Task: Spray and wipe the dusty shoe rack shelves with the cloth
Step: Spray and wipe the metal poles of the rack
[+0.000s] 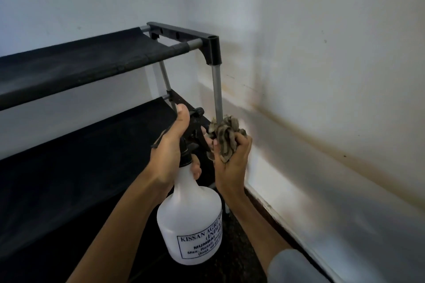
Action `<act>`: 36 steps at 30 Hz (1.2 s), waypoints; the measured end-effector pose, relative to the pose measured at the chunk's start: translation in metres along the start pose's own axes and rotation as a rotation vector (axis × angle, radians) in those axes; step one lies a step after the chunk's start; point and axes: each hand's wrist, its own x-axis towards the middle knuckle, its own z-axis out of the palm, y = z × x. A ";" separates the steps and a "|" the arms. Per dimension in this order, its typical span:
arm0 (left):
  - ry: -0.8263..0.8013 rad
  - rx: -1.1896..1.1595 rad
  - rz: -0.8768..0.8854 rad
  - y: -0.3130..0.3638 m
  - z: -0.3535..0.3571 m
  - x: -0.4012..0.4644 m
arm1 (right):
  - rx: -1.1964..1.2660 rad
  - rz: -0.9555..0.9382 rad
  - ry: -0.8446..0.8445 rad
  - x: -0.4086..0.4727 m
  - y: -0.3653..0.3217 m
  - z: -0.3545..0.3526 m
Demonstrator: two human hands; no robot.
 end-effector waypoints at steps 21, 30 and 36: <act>-0.018 0.040 -0.031 -0.037 -0.005 0.007 | -0.459 0.251 0.040 -0.056 0.037 -0.004; -0.001 0.045 -0.054 -0.044 -0.006 0.007 | -0.648 0.273 -0.045 -0.063 0.044 0.012; 0.025 0.067 -0.075 -0.055 -0.007 0.012 | -0.301 0.694 0.112 -0.090 0.071 -0.006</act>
